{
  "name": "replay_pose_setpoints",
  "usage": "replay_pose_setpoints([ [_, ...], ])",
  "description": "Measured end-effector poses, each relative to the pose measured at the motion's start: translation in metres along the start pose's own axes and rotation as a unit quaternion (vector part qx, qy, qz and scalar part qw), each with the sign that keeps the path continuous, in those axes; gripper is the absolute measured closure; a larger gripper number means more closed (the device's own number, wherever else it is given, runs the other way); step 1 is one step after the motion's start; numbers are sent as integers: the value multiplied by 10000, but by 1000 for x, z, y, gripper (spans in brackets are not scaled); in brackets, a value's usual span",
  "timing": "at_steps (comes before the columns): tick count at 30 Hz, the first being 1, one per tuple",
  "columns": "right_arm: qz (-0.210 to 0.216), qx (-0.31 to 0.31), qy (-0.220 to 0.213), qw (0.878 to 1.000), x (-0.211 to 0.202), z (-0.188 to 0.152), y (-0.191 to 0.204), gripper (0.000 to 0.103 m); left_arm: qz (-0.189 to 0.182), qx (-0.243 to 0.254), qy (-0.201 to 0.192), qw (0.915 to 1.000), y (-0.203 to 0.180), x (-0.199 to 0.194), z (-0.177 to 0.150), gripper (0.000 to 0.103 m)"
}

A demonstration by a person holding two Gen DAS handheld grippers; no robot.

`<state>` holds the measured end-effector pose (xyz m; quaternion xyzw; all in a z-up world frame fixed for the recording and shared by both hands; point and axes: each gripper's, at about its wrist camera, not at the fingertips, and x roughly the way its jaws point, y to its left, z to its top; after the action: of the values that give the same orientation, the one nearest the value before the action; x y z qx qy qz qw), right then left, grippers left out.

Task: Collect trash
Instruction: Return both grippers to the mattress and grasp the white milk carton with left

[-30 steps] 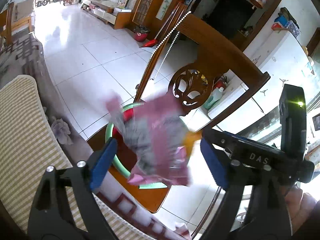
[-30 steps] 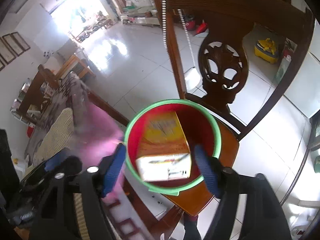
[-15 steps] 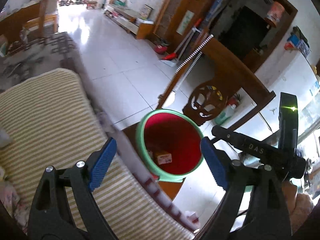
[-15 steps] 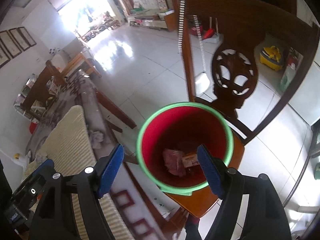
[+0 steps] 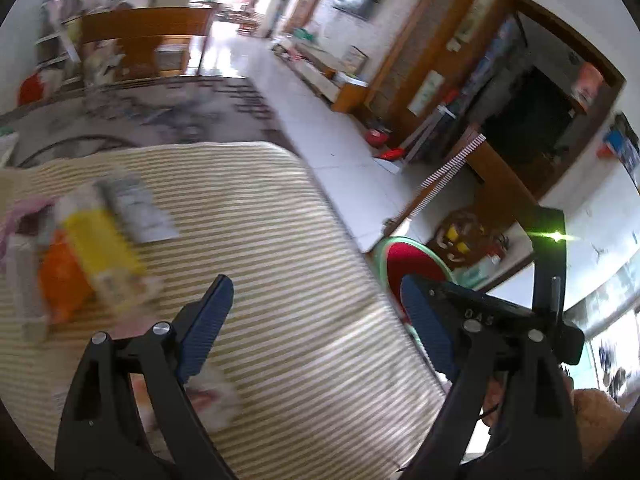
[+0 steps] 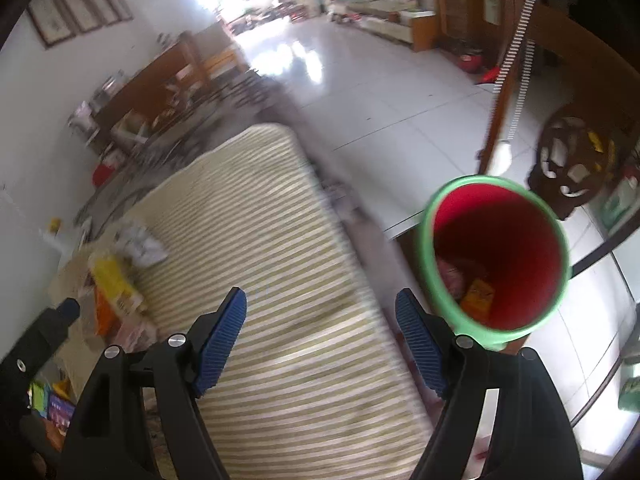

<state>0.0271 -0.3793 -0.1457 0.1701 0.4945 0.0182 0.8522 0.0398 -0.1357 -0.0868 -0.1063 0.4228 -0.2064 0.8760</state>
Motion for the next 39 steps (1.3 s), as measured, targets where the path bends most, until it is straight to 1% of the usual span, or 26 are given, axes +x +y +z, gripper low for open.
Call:
replay_pose_setpoints([
  [4,155,-268,44,9995,3,-14,50,29,311,-209,-78,9993,44,-30,-11,20],
  [8,208,-548,2,9983,4,-23,87,28,697,-427,-200,9965,91,-56,-20,20],
  [13,269,-823,-14,9962,7,-36,126,23,1234,-921,-240,9878,151,-73,-29,20],
  [17,247,-1027,28,9944,10,-45,144,23,1681,-1217,-135,9781,190,-67,-34,20],
  [20,230,-1078,23,9939,10,-48,149,23,1725,-1532,-8,9730,219,-60,-36,24],
  [23,214,-1090,12,9938,10,-50,152,23,1686,-1841,49,9683,239,-51,-38,26],
  [24,222,-1088,16,9938,10,-50,152,23,1623,-1975,87,9667,246,-47,-37,28],
  [28,215,-1102,17,9937,10,-51,154,23,1533,-2314,235,9604,265,-32,-38,30],
  [29,213,-1106,14,9936,9,-52,154,23,1461,-2417,319,9588,271,-26,-39,30],
  [35,185,-1156,42,9931,9,-53,155,23,1298,-2803,590,9493,287,-4,-46,30],
  [37,174,-1174,70,9929,11,-52,156,23,1198,-2860,578,9490,288,-4,-48,53],
  [39,164,-1209,91,9925,13,-51,156,23,1233,-2799,563,9504,287,-6,-46,52],
])
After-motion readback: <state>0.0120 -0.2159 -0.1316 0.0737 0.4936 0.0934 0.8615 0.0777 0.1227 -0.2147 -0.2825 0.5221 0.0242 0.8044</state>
